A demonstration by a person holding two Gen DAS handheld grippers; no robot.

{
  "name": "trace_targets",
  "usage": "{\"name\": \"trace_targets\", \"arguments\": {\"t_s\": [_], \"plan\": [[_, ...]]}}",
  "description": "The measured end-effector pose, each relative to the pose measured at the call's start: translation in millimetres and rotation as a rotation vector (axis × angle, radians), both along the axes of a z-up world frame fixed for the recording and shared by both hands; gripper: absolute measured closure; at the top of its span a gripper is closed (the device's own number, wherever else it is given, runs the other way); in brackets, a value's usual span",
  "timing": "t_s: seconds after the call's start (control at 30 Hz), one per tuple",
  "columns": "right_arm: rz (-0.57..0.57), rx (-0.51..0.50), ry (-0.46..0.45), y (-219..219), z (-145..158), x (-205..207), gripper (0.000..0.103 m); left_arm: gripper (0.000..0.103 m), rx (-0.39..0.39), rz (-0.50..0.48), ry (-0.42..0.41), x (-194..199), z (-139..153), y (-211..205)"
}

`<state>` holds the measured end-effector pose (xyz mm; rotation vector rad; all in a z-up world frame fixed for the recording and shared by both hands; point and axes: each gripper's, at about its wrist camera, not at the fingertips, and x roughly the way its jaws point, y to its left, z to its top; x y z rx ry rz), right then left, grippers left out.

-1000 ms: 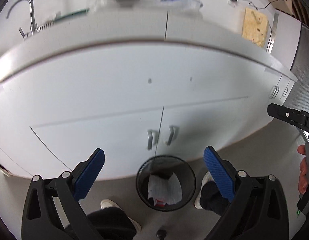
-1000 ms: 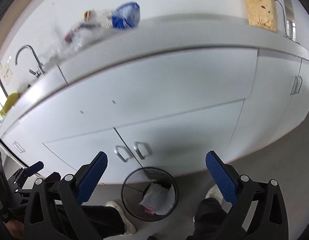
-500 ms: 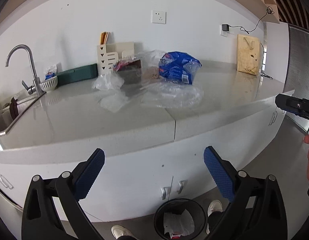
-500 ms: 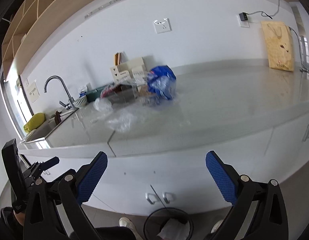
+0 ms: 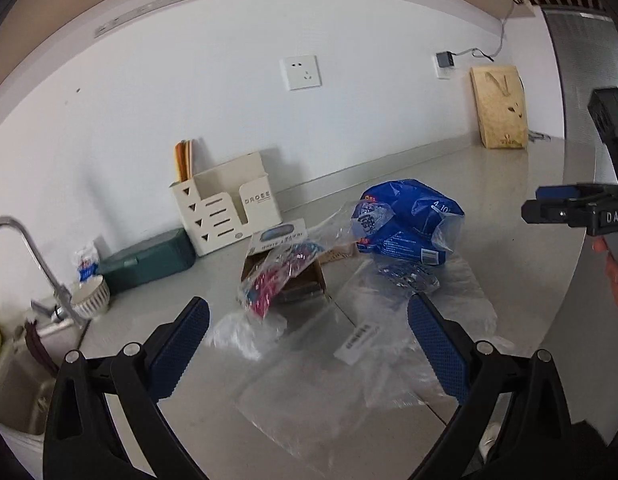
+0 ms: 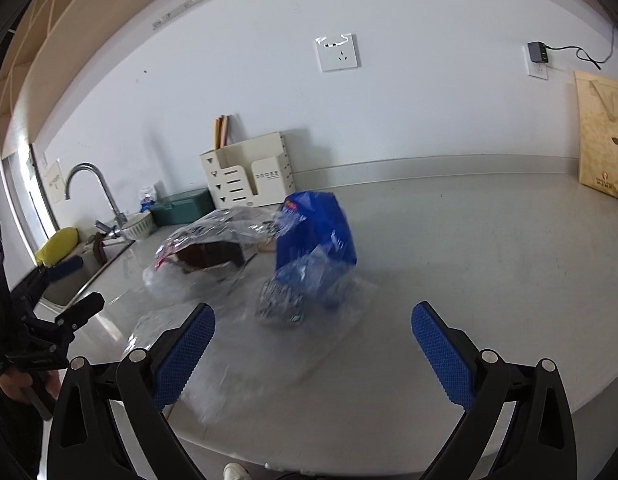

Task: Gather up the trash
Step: 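Grasp the clear wrapper with the left gripper while the right grasps the blue bag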

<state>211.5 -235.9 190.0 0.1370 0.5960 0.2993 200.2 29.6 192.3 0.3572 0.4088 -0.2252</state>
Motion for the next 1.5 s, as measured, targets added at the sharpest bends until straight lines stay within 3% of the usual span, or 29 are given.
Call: {"name": "trace_targets", "arguments": {"t_s": [0.1,0.43,0.77,0.8,0.83,0.87,0.93,0.97,1.03,1.17,1.27,1.37,1.5], "plan": [[0.027,0.013,0.066,4.4,-0.8,38.3,0.004,0.004,0.096,-0.036,0.011,32.0,2.4,-16.1],[0.077,-0.009,0.181,18.6,-15.7,127.3,0.004,0.004,0.112,-0.025,0.128,114.3,-20.4,-6.4],[0.093,-0.026,0.214,29.1,-35.0,158.8,0.005,0.007,0.108,-0.042,0.168,145.8,-34.0,-5.8],[0.089,-0.030,0.217,29.8,-35.7,160.3,0.007,0.009,0.104,-0.043,0.167,146.4,-33.7,-4.9],[0.086,-0.032,0.221,30.0,-36.2,160.9,0.018,0.009,0.098,-0.044,0.168,147.2,-33.4,-3.4],[0.085,-0.035,0.228,30.9,-37.2,162.1,0.031,0.014,0.092,-0.043,0.171,147.7,-33.0,-2.1],[0.091,-0.050,0.238,32.9,-39.0,162.6,0.041,0.023,0.073,-0.055,0.183,148.6,-32.5,0.8],[0.100,-0.063,0.241,35.4,-40.2,162.1,0.053,0.028,0.065,-0.054,0.188,149.2,-32.5,2.3],[0.106,-0.080,0.242,38.4,-41.1,159.9,0.067,0.039,0.049,-0.053,0.194,149.3,-32.5,4.7],[0.113,-0.069,0.227,37.5,-39.1,153.7,0.083,0.058,0.027,-0.069,0.198,147.2,-32.1,7.4],[0.106,-0.062,0.218,35.8,-36.1,149.9,0.089,0.072,0.016,-0.076,0.194,143.8,-29.8,8.5],[0.102,-0.060,0.206,32.1,-33.4,145.7,0.093,0.081,0.011,-0.076,0.184,139.8,-27.8,9.8],[0.107,-0.048,0.195,28.8,-30.8,140.2,0.095,0.084,-0.014,-0.071,0.171,134.0,-23.5,15.1]]}}
